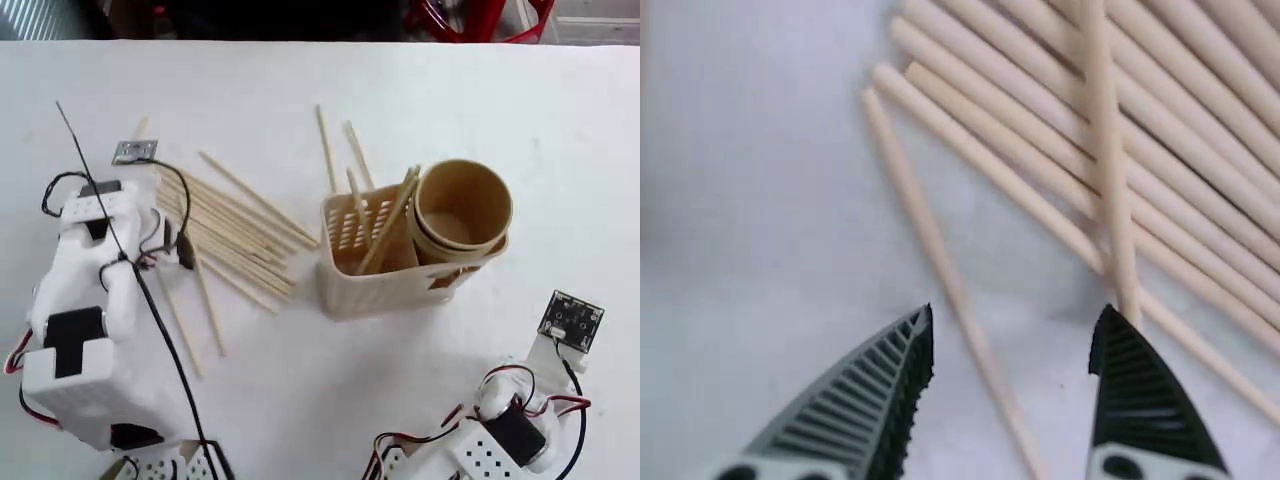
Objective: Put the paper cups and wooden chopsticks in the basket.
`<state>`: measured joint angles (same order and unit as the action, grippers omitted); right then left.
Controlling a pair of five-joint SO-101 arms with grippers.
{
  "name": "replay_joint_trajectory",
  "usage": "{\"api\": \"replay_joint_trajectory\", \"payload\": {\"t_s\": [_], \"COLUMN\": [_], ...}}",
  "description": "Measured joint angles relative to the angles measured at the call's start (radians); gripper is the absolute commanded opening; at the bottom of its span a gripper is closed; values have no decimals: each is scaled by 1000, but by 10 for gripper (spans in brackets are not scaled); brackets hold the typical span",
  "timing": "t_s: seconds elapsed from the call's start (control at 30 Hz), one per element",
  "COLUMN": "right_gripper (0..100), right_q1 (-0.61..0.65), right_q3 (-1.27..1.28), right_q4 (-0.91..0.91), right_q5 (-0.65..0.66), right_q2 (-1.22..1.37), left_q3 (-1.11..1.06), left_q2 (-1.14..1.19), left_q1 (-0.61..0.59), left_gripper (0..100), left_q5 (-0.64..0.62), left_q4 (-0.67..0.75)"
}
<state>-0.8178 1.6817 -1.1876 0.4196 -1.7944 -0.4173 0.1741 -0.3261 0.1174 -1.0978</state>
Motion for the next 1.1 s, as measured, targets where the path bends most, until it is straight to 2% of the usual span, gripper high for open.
{"api": "replay_joint_trajectory", "payload": {"t_s": [0.17,0.57,0.8,1.1], "right_gripper": [19,19,19,19], "right_q1": [0,0,0,0], "right_q3": [0,0,0,0], "right_q4": [0,0,0,0], "right_q5": [0,0,0,0], "right_q2": [0,0,0,0], "left_q3": [-20,-169,-169,-169], "left_q2": [-95,-103,-100,-100], "left_q1": [8,14,14,15], "left_gripper": [259,254,133,94], "left_q5": [-11,-18,-18,-20], "left_q4": [-21,147,147,147]}}
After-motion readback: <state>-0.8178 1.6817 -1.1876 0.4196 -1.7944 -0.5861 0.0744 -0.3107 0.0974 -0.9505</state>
